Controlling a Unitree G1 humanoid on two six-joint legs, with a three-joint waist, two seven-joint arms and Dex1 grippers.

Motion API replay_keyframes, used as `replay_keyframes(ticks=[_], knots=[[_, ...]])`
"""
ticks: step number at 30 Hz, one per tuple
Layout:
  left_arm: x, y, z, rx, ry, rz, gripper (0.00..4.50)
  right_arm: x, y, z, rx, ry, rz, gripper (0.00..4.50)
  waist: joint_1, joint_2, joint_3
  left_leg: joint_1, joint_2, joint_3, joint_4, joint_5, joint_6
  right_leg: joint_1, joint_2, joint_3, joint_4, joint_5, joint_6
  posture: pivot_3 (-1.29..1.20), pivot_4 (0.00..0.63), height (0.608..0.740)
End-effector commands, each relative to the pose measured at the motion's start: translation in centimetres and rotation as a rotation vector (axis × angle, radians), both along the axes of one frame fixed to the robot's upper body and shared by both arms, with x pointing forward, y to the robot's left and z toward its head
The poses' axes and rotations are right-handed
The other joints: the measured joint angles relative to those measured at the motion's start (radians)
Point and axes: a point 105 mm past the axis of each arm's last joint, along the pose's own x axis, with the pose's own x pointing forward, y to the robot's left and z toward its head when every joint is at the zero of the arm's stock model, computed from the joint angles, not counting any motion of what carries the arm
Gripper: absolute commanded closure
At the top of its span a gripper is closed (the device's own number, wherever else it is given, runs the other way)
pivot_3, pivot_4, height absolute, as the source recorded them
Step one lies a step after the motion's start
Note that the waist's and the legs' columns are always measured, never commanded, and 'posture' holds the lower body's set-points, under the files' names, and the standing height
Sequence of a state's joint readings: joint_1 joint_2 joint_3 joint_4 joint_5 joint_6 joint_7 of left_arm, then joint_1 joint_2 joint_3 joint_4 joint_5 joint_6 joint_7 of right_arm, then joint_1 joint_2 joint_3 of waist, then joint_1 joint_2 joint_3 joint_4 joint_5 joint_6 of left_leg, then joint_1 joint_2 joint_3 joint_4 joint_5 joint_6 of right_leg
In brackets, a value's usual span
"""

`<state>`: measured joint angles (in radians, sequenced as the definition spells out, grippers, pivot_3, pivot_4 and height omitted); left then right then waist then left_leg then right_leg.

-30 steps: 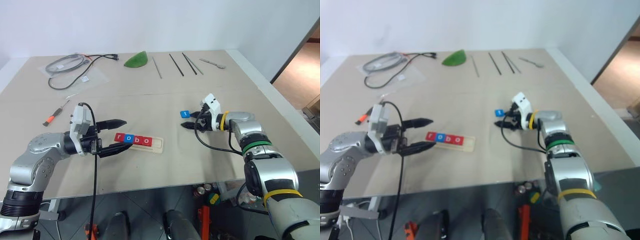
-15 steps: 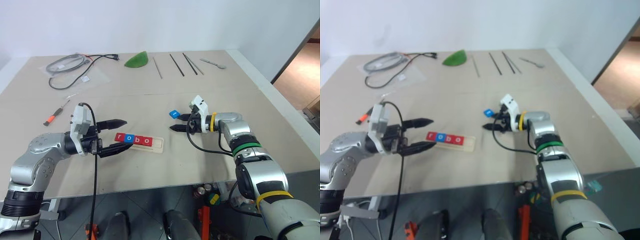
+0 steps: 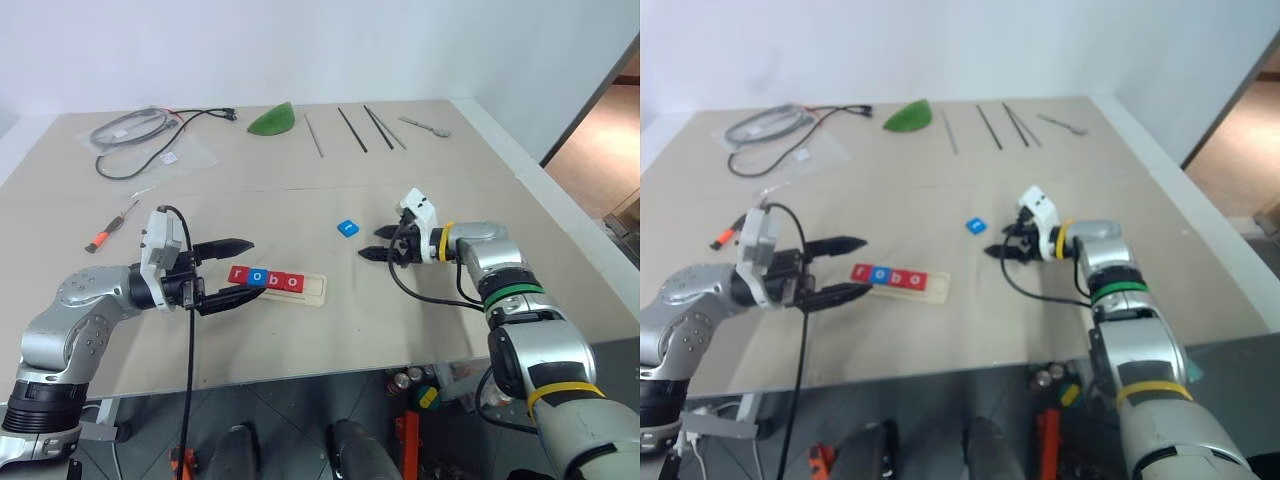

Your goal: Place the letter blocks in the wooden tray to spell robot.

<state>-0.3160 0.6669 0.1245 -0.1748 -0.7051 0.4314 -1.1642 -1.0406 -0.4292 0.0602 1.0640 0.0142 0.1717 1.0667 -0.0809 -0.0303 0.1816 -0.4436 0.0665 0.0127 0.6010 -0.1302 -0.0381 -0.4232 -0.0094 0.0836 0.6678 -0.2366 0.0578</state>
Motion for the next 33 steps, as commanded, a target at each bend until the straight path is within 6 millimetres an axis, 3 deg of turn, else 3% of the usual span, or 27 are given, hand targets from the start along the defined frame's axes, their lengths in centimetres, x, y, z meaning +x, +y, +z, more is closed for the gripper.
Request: replay_keyframes(ticks=[1,6,15,19,23,24,33], knots=[[0.1,-0.1,0.9,-0.002,-0.046,-0.005,0.0,0.7,1.4,1.4,0.033,-0.049,-0.007,0.53,0.0,0.0,0.0,0.0,0.0,0.0,0.0,0.0,0.0,0.0,0.0,0.0,0.0,0.0,0.0,0.0,0.15,0.74],[0.1,-0.2,0.9,-0.004,-0.047,-0.005,0.0,1.3,2.6,1.5,0.032,-0.072,-0.027,0.53,0.0,0.0,0.0,0.0,0.0,0.0,0.0,0.0,0.0,0.0,0.0,0.0,0.0,0.0,-0.001,0.0,0.15,0.74],[-0.1,-0.1,0.8,-0.005,-0.046,0.007,0.0,2.2,2.7,1.6,0.006,-0.108,-0.094,0.53,0.0,0.0,0.0,0.0,0.0,0.0,0.0,0.0,0.0,0.0,0.0,0.001,0.0,0.0,0.0,0.0,0.15,0.74],[-0.1,-0.1,0.8,-0.005,-0.048,0.013,0.0,2.4,2.7,1.7,0.007,-0.117,-0.12,1.67,0.0,0.0,0.0,0.0,0.0,0.0,0.0,0.0,0.0,0.0,0.0,0.001,0.0,0.0,0.0,0.0,0.15,0.74],[-0.1,0.0,0.8,-0.006,-0.051,0.02,0.0,2.8,2.4,1.7,0.005,-0.123,-0.166,3.15,0.0,0.0,0.0,0.0,0.0,0.0,0.0,0.0,0.0,0.0,0.0,0.001,0.0,0.0,0.0,0.0,0.15,0.74],[-0.1,0.1,0.8,-0.007,-0.054,0.024,0.0,2.9,2.4,1.7,0.007,-0.123,-0.177,3.32,0.0,0.0,0.0,0.0,0.0,0.0,0.0,0.0,0.0,0.0,0.0,0.001,0.0,0.0,0.0,0.0,0.15,0.74],[-0.8,1.7,0.9,0.005,-0.033,0.051,0.0,2.5,1.8,1.9,-0.016,-0.129,-0.128,3.34,0.0,0.0,0.0,0.0,0.0,0.0,0.0,0.0,0.0,0.0,0.0,0.001,0.0,0.0,-0.001,0.0,0.15,0.74]])
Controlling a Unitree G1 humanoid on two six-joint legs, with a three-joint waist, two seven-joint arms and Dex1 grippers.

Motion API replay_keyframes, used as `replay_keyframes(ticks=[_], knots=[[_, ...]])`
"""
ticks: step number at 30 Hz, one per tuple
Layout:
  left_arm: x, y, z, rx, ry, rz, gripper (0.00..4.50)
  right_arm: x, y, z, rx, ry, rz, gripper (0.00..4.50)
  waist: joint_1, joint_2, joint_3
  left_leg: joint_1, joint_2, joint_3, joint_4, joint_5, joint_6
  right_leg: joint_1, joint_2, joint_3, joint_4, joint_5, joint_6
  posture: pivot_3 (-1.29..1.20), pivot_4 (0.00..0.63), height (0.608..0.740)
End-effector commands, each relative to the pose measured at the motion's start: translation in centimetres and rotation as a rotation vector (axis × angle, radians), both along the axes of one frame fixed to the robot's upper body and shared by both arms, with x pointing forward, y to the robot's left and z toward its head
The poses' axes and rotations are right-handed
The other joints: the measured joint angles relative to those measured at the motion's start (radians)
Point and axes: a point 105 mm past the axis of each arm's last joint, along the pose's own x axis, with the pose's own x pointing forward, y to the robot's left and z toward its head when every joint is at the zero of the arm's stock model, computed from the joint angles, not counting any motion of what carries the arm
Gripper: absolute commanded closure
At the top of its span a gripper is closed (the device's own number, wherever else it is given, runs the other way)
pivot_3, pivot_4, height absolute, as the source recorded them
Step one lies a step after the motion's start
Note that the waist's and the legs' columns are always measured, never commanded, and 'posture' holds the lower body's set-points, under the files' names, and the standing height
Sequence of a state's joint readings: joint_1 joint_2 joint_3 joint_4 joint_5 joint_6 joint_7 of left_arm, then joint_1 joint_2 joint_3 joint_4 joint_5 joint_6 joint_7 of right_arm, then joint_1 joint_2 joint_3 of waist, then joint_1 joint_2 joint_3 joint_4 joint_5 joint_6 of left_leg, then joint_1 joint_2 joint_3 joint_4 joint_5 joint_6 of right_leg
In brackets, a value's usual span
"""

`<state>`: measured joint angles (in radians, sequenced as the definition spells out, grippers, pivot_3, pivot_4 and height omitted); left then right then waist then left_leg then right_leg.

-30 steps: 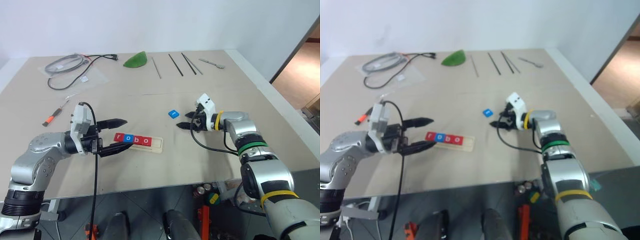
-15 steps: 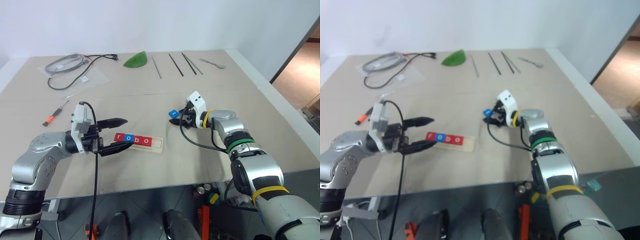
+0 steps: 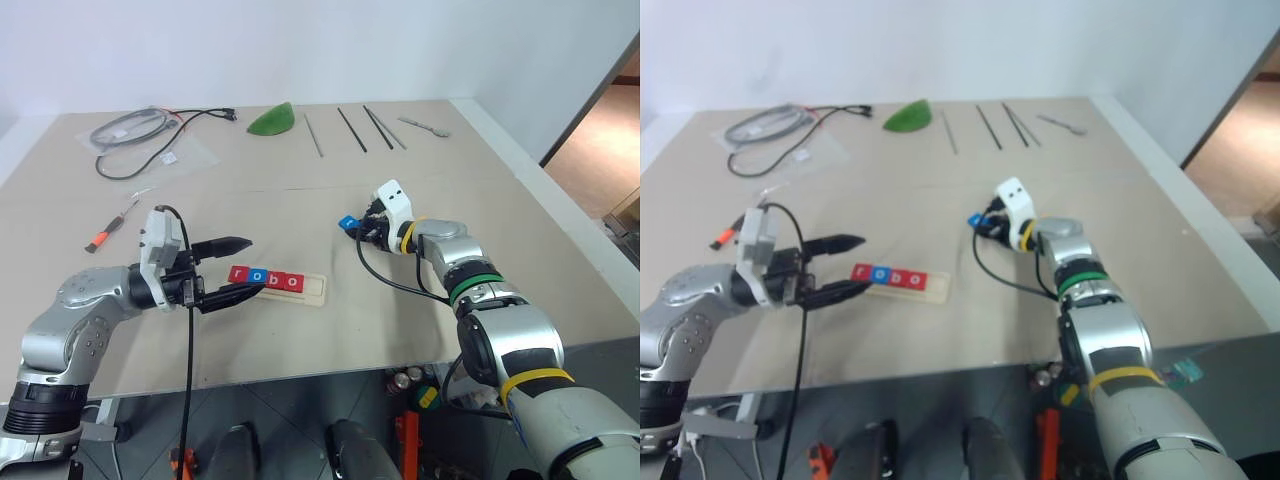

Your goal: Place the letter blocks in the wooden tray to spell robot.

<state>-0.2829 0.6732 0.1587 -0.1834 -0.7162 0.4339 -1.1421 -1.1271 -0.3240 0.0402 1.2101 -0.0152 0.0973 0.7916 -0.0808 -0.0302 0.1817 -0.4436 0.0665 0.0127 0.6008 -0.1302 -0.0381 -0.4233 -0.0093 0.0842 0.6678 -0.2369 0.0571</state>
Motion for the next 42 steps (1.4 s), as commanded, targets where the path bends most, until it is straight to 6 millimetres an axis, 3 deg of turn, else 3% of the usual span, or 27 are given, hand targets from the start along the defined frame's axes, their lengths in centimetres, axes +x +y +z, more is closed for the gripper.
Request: replay_keyframes(ticks=[1,4,9,12,15,20,24,33,42], knots=[[-0.9,1.0,0.8,0.028,-0.033,0.002,0.0,-0.3,-0.3,1.9,-0.007,-0.035,0.078,3.34,0.0,0.0,0.0,0.0,0.0,0.0,0.0,0.0,0.0,0.0,0.0,0.0,0.0,0.0,0.0,0.0,0.15,0.74],[-1.5,1.5,0.2,0.061,-0.012,-0.002,0.0,-2.1,-0.1,2.7,-0.013,-0.041,0.262,3.34,0.0,0.0,0.0,0.0,0.0,0.0,-0.001,0.0,0.0,0.0,0.0,0.0,0.0,-0.001,0.0,0.0,0.15,0.74],[-2.1,2.4,-0.9,0.105,0.014,0.003,0.0,-8.0,0.7,4.8,-0.055,-0.066,0.595,3.34,0.008,0.0,0.0,-0.001,0.0,0.0,-0.002,-0.001,-0.001,-0.001,0.0,-0.001,0.0,-0.001,0.002,0.0,0.15,0.74],[-2.0,2.3,-1.2,0.102,0.017,0.005,0.0,-10.3,1.5,4.8,-0.109,-0.048,0.668,3.34,0.007,0.0,0.0,-0.001,0.001,0.0,-0.002,-0.001,-0.001,-0.002,0.0,-0.001,0.0,-0.004,-0.002,0.0,0.15,0.74],[-2.0,2.0,-1.4,0.095,0.016,0.001,0.0,-11.2,2.2,4.2,-0.157,-0.04,0.678,3.34,0.006,0.0,0.0,0.001,0.001,0.0,-0.002,-0.001,-0.001,-0.002,0.0,-0.002,0.0,-0.003,-0.004,0.0,0.15,0.74],[-2.3,1.6,-2.3,0.111,0.026,-0.008,0.0,-11.8,4.0,2.3,-0.245,0.047,0.634,3.34,0.006,0.0,0.0,0.001,0.001,0.001,0.0,-0.001,-0.001,-0.002,-0.001,-0.001,0.0,-0.002,-0.005,0.0,0.15,0.74],[-2.3,1.9,-2.0,0.083,0.018,0.022,0.0,-12.7,5.1,3.0,-0.242,0.067,0.654,3.34,0.007,0.0,0.0,0.0,0.001,0.002,0.0,-0.001,-0.001,-0.003,-0.002,-0.001,0.0,-0.002,-0.005,0.0,0.15,0.74],[-2.6,1.8,-1.5,0.051,0.012,0.03,0.0,-12.6,5.3,2.3,-0.301,0.09,0.615,3.34,0.008,0.0,0.0,0.0,0.001,0.002,0.0,-0.002,-0.002,-0.003,-0.002,-0.001,0.0,-0.003,-0.005,0.0,0.15,0.74],[-2.5,1.5,-1.3,0.048,0.002,0.029,0.0,-11.0,5.7,2.2,-0.327,0.075,0.578,3.34,0.007,0.0,0.0,0.0,0.001,0.002,0.0,-0.002,-0.002,-0.003,-0.002,-0.002,0.0,-0.002,-0.005,0.0,0.15,0.74]])
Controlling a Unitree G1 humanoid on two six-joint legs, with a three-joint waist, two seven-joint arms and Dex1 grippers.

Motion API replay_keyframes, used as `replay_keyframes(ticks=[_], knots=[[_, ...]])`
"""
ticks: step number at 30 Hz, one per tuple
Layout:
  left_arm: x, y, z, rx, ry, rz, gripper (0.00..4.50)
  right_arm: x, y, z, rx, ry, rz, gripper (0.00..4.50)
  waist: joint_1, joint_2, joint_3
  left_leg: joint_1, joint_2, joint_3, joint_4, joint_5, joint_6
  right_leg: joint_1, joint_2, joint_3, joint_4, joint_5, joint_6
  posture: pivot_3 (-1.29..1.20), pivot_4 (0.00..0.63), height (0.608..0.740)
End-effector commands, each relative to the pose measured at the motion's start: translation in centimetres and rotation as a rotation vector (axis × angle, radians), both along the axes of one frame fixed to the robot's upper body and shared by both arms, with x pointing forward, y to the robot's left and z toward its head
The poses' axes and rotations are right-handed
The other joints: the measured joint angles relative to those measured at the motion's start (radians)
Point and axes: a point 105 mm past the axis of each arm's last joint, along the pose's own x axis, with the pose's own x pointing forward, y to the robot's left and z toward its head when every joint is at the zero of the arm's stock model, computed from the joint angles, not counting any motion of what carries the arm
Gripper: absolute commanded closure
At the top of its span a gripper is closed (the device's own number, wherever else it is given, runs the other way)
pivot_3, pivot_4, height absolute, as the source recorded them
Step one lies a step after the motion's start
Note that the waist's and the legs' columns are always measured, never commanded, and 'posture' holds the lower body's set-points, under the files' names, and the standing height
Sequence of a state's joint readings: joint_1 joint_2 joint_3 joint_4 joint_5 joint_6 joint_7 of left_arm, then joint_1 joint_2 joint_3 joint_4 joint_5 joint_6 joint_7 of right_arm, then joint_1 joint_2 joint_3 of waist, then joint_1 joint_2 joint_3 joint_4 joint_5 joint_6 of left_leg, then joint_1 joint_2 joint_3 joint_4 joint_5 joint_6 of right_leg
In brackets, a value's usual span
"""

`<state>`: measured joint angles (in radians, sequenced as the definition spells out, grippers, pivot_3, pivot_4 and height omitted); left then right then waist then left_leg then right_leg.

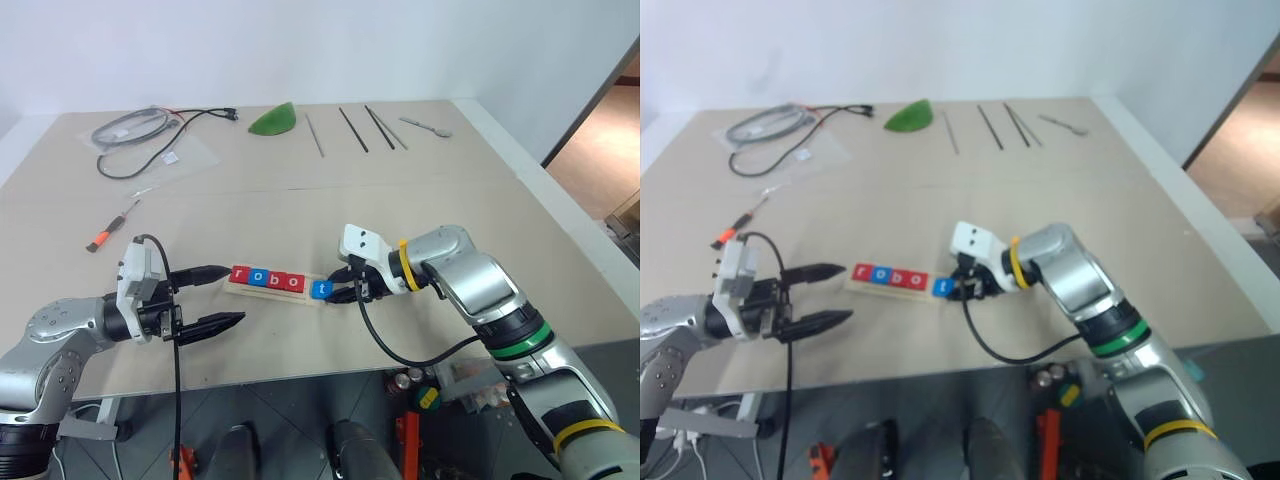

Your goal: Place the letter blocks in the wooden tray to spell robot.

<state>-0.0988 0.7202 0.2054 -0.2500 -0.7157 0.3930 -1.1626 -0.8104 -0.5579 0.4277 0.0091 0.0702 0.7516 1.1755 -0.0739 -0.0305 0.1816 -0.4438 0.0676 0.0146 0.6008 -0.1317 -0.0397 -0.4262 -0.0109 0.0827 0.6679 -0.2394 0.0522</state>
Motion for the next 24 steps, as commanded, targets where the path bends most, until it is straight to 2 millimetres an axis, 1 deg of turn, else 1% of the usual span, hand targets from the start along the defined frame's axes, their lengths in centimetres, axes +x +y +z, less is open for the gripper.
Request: replay_keyframes(ticks=[1,4,8,18,24], knots=[[-0.2,-0.3,1.1,-0.006,-0.051,-0.007,0.0,0.8,0.4,1.3,0.003,-0.053,0.006,3.34,0.0,0.0,0.0,0.0,0.0,0.0,0.0,0.0,0.0,0.0,0.0,0.0,0.0,0.0,0.0,0.0,0.15,0.74],[-0.1,-0.4,1.0,-0.008,-0.054,-0.005,0.0,1.4,0.5,1.5,-0.003,-0.07,0.003,3.34,0.0,0.0,0.0,0.0,0.0,0.0,0.0,0.0,0.0,0.0,0.0,0.0,0.0,0.0,0.0,0.0,0.15,0.74],[0.0,-0.4,1.0,-0.014,-0.057,0.0,0.0,1.7,0.6,1.5,-0.015,-0.076,0.012,3.34,0.0,0.0,0.0,0.0,0.0,0.0,0.0,0.0,0.0,0.0,0.0,0.0,0.0,0.0,0.0,0.0,0.15,0.74],[0.1,-0.5,1.0,-0.03,-0.06,0.017,0.0,1.0,1.6,1.0,-0.031,-0.056,0.079,3.34,0.0,0.0,0.0,0.0,0.0,0.0,0.0,0.0,0.0,0.0,0.0,0.0,0.0,0.0,0.0,0.0,0.15,0.74],[0.1,-0.6,1.1,-0.031,-0.062,0.017,0.0,1.0,2.5,0.9,-0.029,-0.062,0.096,3.34,0.0,0.0,0.0,0.0,0.0,0.0,0.0,0.0,0.0,0.0,0.0,0.0,0.0,0.0,0.0,0.0,0.15,0.74]])
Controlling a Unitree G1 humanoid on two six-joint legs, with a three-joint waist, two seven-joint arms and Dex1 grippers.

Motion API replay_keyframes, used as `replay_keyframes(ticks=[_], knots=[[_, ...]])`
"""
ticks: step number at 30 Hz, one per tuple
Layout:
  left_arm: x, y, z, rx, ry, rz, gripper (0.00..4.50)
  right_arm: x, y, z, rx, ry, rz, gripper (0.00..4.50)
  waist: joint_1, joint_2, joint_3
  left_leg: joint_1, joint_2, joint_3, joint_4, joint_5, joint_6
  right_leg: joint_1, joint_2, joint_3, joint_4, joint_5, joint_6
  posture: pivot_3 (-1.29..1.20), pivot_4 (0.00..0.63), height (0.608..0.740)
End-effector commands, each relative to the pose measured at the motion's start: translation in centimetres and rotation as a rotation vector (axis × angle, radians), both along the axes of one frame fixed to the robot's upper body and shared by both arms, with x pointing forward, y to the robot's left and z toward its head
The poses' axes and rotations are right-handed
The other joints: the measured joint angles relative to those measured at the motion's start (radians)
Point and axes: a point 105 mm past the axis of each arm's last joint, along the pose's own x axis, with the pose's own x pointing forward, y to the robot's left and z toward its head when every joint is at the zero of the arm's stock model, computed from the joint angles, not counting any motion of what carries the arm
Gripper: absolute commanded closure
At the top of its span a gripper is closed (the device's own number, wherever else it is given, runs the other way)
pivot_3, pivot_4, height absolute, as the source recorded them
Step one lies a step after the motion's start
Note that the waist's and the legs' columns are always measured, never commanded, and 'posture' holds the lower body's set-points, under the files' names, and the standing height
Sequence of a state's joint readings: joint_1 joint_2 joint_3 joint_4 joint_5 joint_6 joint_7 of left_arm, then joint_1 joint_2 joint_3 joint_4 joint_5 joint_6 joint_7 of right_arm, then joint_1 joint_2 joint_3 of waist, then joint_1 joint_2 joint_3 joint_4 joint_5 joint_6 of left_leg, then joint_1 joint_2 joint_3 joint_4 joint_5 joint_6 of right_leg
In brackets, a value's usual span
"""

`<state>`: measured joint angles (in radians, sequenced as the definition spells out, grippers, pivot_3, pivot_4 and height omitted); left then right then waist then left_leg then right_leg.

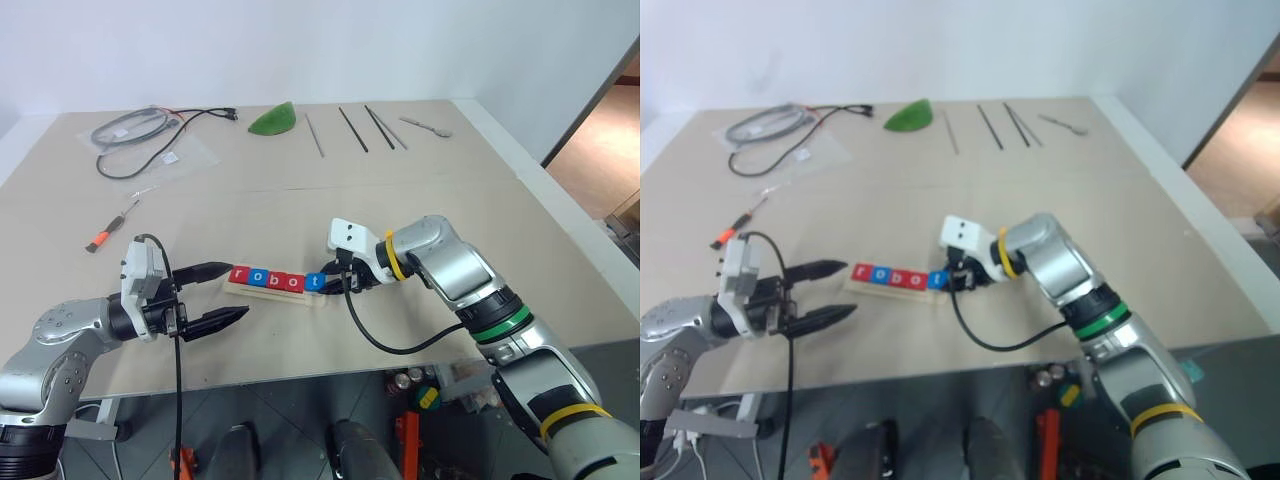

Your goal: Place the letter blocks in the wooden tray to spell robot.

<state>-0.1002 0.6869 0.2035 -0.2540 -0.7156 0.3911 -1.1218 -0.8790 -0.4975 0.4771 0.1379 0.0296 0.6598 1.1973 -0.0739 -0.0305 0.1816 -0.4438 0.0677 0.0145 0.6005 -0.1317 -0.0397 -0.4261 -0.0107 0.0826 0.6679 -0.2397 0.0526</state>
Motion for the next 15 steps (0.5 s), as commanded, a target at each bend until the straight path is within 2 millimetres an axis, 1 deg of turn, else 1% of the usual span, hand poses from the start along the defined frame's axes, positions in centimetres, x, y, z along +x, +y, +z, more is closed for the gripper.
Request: replay_keyframes(ticks=[1,7,9,15], knots=[[-0.25,-0.33,1.1,0.002,-0.058,-0.015,0.0,0.09,1.12,1.21,0.001,-0.047,0.038,3.34,0.0,0.0,0.0,0.0,0.0,0.0,0.0,0.0,0.0,0.0,0.0,0.0,0.0,0.0,0.0,0.0,0.15,0.74],[-0.16,-0.42,1.15,0.004,-0.061,-0.016,0.0,0.15,1.47,1.23,0.005,-0.046,0.051,3.34,0.0,0.0,0.0,0.0,0.0,0.0,0.0,0.0,0.0,0.0,0.0,0.0,0.0,0.0,0.0,0.0,0.15,0.74],[-0.14,-0.41,1.14,0.005,-0.061,-0.016,0.0,0.21,1.29,1.24,0.004,-0.047,0.053,2.31,0.0,0.0,0.0,0.0,0.0,0.0,0.0,0.0,0.0,0.0,0.0,0.0,0.0,0.0,0.0,0.0,0.15,0.74],[-0.12,-0.43,1.1,0.002,-0.058,-0.017,0.0,0.61,0.78,1.62,0.015,-0.038,0.046,0.19,0.0,0.0,0.0,0.0,0.0,0.0,0.0,0.0,0.0,0.0,0.0,0.0,0.0,0.0,0.0,0.0,0.15,0.74]])
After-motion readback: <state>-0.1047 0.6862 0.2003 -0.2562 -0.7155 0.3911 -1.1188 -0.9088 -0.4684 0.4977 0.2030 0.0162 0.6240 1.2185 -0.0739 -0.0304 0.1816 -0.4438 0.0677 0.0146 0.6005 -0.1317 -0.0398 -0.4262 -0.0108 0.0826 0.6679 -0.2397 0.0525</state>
